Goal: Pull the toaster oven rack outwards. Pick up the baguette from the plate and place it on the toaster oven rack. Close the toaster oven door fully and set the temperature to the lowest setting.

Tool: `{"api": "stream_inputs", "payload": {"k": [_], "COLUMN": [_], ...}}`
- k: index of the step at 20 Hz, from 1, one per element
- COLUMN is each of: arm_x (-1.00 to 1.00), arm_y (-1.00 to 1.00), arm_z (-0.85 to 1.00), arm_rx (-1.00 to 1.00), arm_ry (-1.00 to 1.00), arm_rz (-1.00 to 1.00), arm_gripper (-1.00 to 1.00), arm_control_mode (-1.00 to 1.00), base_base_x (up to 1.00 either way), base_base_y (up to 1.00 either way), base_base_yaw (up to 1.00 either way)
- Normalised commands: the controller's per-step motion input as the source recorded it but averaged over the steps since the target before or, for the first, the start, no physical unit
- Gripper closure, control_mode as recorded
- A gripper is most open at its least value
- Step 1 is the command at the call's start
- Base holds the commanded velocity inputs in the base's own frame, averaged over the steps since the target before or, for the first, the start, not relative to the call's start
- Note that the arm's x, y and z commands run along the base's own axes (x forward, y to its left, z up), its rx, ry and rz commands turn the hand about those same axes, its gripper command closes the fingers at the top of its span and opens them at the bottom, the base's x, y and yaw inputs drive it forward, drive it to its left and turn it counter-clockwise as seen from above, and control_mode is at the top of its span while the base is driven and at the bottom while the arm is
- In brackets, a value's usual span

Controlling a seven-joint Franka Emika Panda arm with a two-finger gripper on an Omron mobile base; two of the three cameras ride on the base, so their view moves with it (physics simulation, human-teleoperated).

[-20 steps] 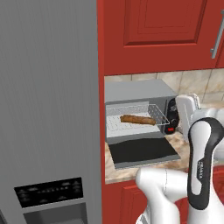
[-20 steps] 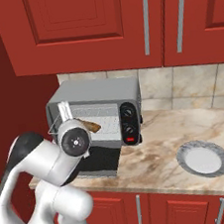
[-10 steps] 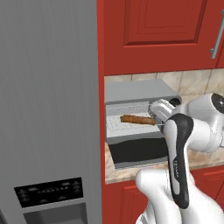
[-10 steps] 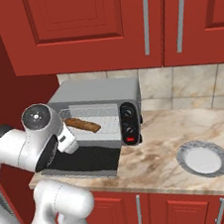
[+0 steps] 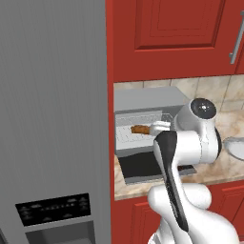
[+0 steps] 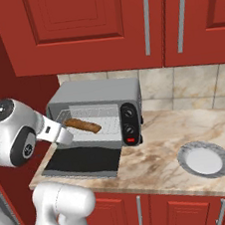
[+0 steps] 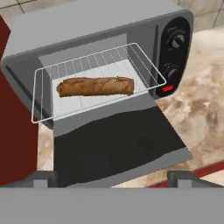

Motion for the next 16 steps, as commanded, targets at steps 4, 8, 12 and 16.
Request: {"api": "stream_inputs", "payload": {"k": [4, 8, 12, 16], "arm_x": [-0.3, -0.45, -0.35, -0.27], "arm_y": [0.0, -0.06, -0.32, -0.34], "arm_z": [-0.05, -0.06, -0.1, -0.08], "arm_rx": [-0.3, -0.13, 0.01, 0.04], "arm_ry": [0.08, 0.11, 0.13, 0.1], "arm_rz": [0.16, 0.15, 0.06, 0.03], "arm_gripper": [-1.0, -1.0, -1.0, -1.0], "arm_control_mode": [-1.0, -1.0, -1.0, -1.0], "base_base_x": [0.0, 0.0, 0.0, 0.0], "base_base_y": [0.0, 0.0, 0.0, 0.0], "base_base_yaw": [0.0, 0.0, 0.0, 0.0]}}
